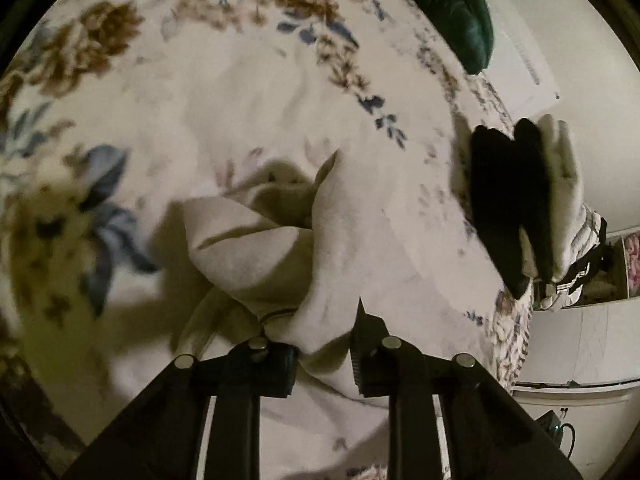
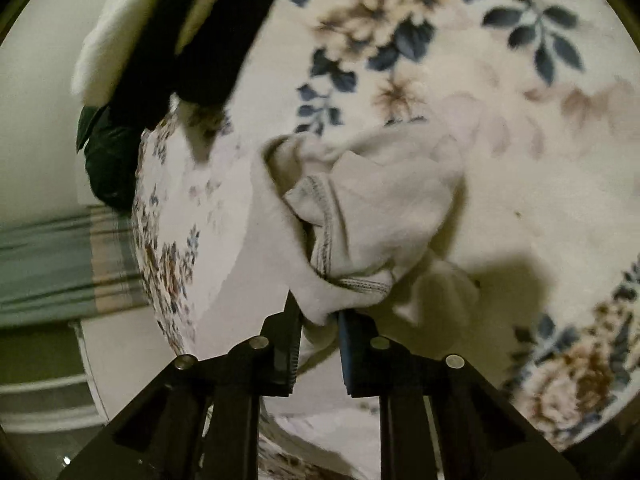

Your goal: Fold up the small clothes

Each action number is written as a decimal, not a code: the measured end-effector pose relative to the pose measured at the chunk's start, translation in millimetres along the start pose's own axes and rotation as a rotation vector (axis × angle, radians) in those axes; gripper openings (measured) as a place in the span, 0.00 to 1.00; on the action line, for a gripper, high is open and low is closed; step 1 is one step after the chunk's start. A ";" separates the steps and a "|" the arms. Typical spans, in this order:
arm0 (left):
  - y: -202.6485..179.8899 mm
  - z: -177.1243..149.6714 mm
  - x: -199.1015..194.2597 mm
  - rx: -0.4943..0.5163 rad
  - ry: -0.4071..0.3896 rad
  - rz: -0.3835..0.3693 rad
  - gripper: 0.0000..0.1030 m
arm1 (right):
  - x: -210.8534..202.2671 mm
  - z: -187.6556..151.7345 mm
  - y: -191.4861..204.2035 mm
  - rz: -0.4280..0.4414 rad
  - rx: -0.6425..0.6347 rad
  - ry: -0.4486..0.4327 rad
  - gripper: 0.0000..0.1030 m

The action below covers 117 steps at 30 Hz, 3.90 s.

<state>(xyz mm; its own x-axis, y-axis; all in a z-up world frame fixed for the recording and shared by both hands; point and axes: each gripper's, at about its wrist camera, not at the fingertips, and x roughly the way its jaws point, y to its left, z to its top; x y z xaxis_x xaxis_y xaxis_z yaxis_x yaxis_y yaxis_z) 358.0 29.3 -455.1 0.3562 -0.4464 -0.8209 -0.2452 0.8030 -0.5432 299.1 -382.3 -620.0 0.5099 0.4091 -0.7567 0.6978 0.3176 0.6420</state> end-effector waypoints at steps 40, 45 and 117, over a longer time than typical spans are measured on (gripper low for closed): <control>24.0 10.4 46.9 0.051 0.203 -0.223 0.08 | 2.2 19.0 -16.1 0.213 -0.112 0.221 0.06; 59.4 24.1 43.0 -0.062 0.202 -0.134 0.24 | 10.6 45.8 -65.8 0.069 0.017 0.216 0.08; 8.3 2.1 63.6 0.281 0.226 -0.011 0.62 | 2.0 43.0 -74.1 0.065 -0.099 0.223 0.44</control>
<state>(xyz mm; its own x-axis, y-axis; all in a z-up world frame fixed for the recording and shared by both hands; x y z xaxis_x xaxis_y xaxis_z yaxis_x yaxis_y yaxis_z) 380.5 8.4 -511.5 0.1411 -0.5065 -0.8506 0.0261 0.8608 -0.5083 270.1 -441.9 -674.4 0.4209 0.6064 -0.6747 0.6092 0.3621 0.7055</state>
